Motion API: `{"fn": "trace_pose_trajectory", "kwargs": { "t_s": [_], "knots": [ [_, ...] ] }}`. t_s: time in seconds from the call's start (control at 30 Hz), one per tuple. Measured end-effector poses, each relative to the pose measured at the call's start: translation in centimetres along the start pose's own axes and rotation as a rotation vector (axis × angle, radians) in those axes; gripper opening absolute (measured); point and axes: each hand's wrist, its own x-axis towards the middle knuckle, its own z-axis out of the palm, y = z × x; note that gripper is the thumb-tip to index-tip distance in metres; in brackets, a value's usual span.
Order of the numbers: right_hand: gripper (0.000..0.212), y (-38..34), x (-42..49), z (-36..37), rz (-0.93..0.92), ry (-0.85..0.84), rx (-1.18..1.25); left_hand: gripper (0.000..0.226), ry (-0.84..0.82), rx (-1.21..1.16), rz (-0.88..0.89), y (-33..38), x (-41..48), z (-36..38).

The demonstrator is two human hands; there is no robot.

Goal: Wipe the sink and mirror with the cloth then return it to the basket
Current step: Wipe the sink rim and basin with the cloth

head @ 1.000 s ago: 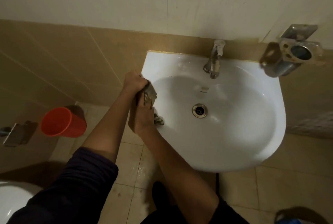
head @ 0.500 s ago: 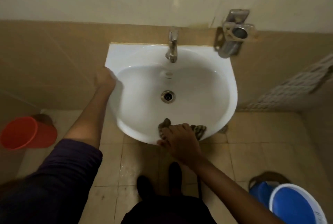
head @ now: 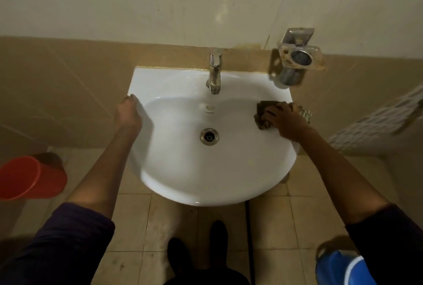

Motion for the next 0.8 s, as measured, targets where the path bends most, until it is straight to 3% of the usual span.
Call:
{"fn": "trace_pose_trajectory", "kwargs": {
  "t_s": [0.07,0.13,0.27,0.53,0.7,0.8],
  "knots": [
    [0.039,-0.1,2.2,-0.1,-0.069,0.062,-0.059,0.028,0.019,-0.025,-0.008,-0.1,0.1,0.1],
    [0.042,-1.9,3.7,-0.4,-0.078,0.009,-0.019,0.028,0.019,-0.047,-0.015,0.0,0.0,0.1],
    [0.066,-6.8,5.0,1.4,-0.148,-0.101,0.093,0.032,-0.004,-0.063,-0.029,-0.1,0.0,-0.4],
    [0.045,-7.2,7.8,3.1,-0.385,-0.127,-0.407,0.042,-0.045,-0.038,-0.048,-0.4,0.8,-0.6],
    [0.056,-8.6,11.6,2.6,-0.515,0.167,-0.492,0.035,-0.075,0.028,-0.010,-0.8,1.6,-0.6],
    [0.052,-11.9,13.1,1.1,-0.472,0.162,-0.476,0.036,-0.075,0.034,-0.023,-0.6,1.5,-0.5]
  ]
}}
